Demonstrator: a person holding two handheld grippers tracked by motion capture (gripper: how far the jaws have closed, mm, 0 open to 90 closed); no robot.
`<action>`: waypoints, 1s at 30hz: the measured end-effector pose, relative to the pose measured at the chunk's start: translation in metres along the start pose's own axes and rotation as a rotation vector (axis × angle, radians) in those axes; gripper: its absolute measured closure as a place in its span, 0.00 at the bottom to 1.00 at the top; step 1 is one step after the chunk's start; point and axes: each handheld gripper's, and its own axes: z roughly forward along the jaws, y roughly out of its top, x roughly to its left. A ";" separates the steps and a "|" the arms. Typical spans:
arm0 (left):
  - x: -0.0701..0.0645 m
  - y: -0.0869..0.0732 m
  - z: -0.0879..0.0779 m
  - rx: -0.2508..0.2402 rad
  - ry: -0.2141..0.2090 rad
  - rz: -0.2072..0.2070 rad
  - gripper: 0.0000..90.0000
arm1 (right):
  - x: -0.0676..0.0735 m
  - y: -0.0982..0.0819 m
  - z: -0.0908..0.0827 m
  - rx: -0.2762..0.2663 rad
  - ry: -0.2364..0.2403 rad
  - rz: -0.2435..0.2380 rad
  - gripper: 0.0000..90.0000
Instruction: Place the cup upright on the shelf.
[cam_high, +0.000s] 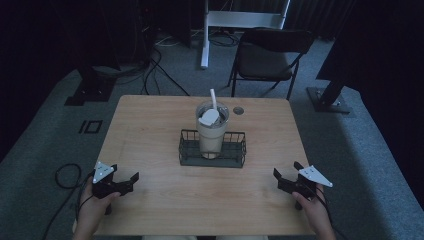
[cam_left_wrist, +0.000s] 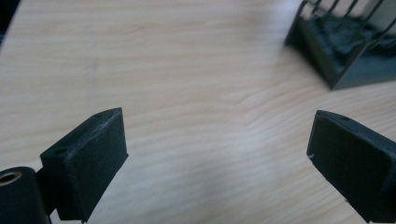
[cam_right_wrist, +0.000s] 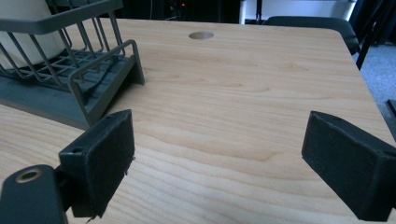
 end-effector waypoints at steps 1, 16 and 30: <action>0.001 -0.002 -0.001 0.005 0.005 -0.008 0.06 | -0.001 -0.001 0.000 0.002 -0.003 0.000 0.10; 0.019 -0.022 -0.018 0.057 0.140 -0.077 0.06 | -0.005 -0.009 -0.002 0.105 -0.030 0.047 0.10; 0.018 -0.021 -0.012 0.151 0.147 -0.053 0.06 | -0.005 -0.009 0.005 0.279 -0.035 0.045 0.10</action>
